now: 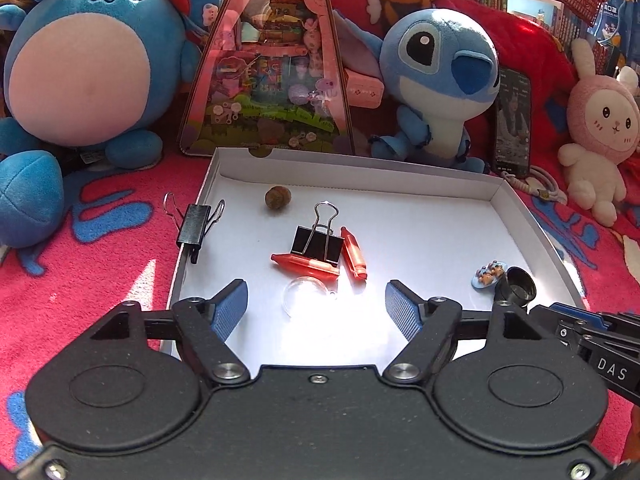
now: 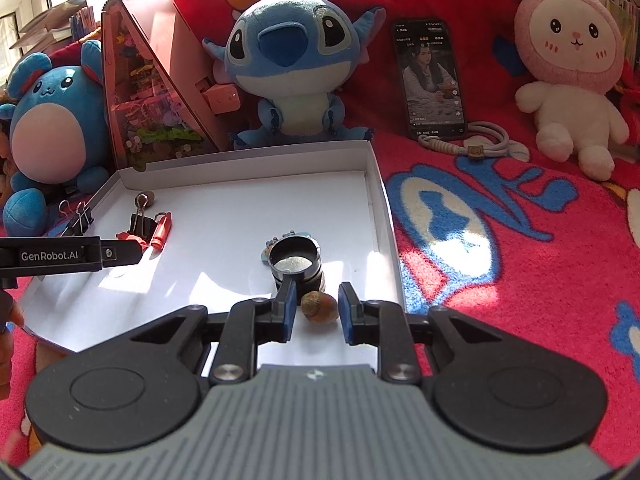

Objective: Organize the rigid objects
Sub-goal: 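Open the left tool to drop the toy while the right tool releases the acorn beside the caps, then withdraw both tools from the box toward the blue piece and black disc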

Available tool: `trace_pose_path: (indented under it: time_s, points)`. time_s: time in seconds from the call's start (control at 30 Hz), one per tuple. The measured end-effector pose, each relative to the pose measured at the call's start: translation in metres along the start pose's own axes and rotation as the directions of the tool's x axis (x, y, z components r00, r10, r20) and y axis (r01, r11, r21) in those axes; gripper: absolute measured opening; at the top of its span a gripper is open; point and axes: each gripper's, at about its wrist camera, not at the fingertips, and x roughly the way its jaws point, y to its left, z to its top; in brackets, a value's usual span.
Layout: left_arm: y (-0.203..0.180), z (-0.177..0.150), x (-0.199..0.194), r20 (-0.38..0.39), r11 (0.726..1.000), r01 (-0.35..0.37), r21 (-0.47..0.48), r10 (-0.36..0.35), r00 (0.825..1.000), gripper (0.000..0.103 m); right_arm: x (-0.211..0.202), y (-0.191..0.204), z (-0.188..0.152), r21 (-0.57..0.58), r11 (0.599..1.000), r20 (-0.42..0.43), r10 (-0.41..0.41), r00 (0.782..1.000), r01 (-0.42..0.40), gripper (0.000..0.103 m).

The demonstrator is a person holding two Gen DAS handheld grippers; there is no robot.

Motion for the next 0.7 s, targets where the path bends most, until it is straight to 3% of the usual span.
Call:
trace_pose_path:
  time_s: [0.07, 0.7]
  points:
    - [-0.003, -0.002, -0.007, 0.012, 1.0, 0.001, 0.024, -0.002, 1.0, 0.081, -0.003, -0.001, 0.0, 0.007, 1.0, 0.005, 0.003, 1.0, -0.003, 0.048]
    - [-0.004, -0.042, -0.098, 0.091, 0.993, 0.081, 0.088, -0.089, 0.992, 0.086, -0.054, 0.011, -0.02, -0.068, 0.995, 0.089, 0.078, 0.993, -0.072, 0.082]
